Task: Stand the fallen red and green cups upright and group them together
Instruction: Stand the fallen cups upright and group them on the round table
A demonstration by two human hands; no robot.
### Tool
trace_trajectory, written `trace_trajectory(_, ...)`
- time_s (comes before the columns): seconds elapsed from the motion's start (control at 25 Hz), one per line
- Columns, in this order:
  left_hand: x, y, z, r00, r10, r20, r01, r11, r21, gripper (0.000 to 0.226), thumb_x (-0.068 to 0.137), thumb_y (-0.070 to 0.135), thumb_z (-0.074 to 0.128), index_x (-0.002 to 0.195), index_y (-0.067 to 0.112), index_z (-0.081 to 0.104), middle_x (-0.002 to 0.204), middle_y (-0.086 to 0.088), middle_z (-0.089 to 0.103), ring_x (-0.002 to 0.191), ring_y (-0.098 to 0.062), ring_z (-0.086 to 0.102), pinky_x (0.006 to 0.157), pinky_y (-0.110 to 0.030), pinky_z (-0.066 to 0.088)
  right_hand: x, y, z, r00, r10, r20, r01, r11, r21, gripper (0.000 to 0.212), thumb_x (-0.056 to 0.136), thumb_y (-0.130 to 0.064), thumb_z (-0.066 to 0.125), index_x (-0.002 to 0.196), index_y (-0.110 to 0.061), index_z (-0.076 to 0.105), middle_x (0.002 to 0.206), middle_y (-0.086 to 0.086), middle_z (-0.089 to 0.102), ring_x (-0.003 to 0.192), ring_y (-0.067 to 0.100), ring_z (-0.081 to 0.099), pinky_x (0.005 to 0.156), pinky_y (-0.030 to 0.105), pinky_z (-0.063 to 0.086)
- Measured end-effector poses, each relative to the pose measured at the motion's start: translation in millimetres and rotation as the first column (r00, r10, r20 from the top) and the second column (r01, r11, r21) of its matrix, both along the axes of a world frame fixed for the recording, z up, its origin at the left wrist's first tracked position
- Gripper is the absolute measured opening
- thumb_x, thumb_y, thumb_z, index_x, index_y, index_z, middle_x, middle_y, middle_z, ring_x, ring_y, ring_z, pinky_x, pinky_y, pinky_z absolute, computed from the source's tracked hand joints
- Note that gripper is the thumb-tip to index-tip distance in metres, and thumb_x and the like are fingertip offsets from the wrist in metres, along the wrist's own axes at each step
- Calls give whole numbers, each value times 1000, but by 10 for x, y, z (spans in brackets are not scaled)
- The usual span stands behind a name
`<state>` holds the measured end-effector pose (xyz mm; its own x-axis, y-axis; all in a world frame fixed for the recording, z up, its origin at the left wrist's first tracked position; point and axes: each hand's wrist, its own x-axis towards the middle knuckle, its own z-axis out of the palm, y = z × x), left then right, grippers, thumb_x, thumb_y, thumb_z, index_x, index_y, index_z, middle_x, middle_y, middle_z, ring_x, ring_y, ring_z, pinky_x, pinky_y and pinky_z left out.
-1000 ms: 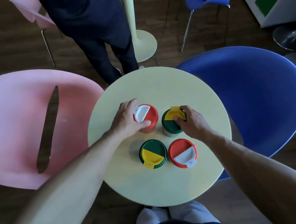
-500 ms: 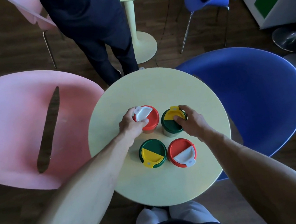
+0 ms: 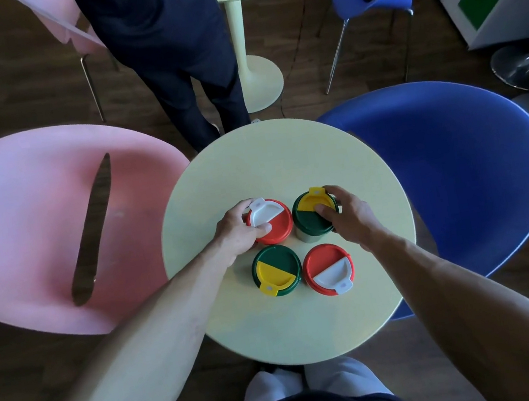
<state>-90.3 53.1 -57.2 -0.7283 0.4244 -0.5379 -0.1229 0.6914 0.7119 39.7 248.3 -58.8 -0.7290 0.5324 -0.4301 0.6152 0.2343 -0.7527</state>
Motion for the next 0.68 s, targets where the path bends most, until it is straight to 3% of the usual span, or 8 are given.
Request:
trace_trajectory(0.52,51,-8,-3,1000,-11,0,11,1000,18,65,81,20,72,137,37,43,138,2,49,125,-22,46,103,-40,42,76,-18,-32,999,36,32,-37,998,51,47,91,-39,60,135,-28,48,120,7,59,96,32,64,87,41,53)
trace_trajectory(0.68,112,-21,23,999,31,-36,-32,999,-22,58,83,23,71,134,24,43,132,0,53,111,-18,50,91,-30,42,107,-113,-51,999,-34,-1,34,997,64,45,89,-41,61,131,-26,51,107,6,61,91,32,64,83,37,52)
